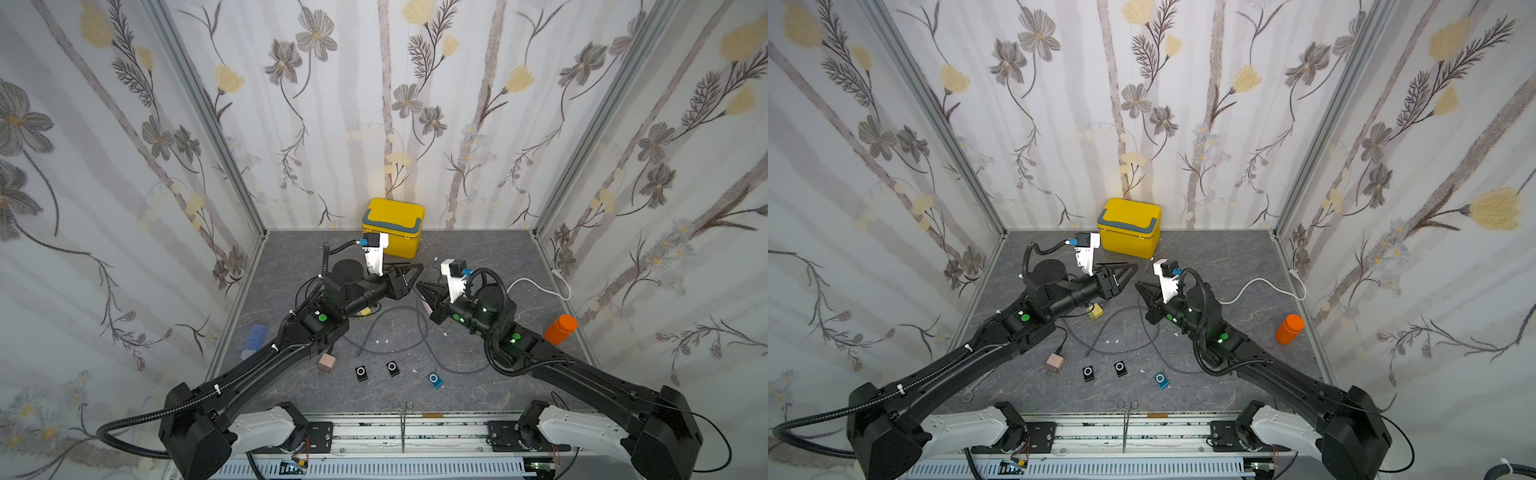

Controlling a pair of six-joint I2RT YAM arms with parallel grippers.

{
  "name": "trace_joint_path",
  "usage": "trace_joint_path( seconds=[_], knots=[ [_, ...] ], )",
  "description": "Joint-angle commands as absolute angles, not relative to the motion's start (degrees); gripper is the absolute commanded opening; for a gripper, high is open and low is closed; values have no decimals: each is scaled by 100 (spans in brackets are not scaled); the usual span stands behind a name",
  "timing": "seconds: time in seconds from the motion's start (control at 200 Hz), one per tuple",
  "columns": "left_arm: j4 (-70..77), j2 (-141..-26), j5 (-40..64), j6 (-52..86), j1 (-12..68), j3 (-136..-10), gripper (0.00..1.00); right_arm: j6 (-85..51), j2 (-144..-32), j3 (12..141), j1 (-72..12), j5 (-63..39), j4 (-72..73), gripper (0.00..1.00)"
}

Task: Charge mp3
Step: Pick up the charging cable from the center of the board.

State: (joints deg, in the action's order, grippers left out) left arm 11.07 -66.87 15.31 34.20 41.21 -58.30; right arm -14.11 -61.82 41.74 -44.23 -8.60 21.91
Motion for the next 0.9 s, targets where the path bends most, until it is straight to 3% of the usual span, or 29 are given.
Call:
trace_joint_path(
  seconds=[0.0,0.265,0.35,0.53,0.894],
  knots=[
    [784,-6378,2233,2815,3817,-5970,61,-663,-5946,4279,-4383,-1435,1427,0],
    [-693,-6595,4961,1184,2844,-7039,65,455,-5898,5028,-3723,-4256,-64,0],
    [-1286,-6732,5171,470,2727,-7372,64,874,-6041,5453,-3522,-4985,-643,0],
    [-2645,-7101,6111,-1099,2579,-8360,60,1714,-6497,6299,-3484,-5401,-1979,0],
    [-5005,-8187,6635,-2964,2572,-9527,52,2341,-6807,6694,-3503,-5681,-2884,0]
  ],
)
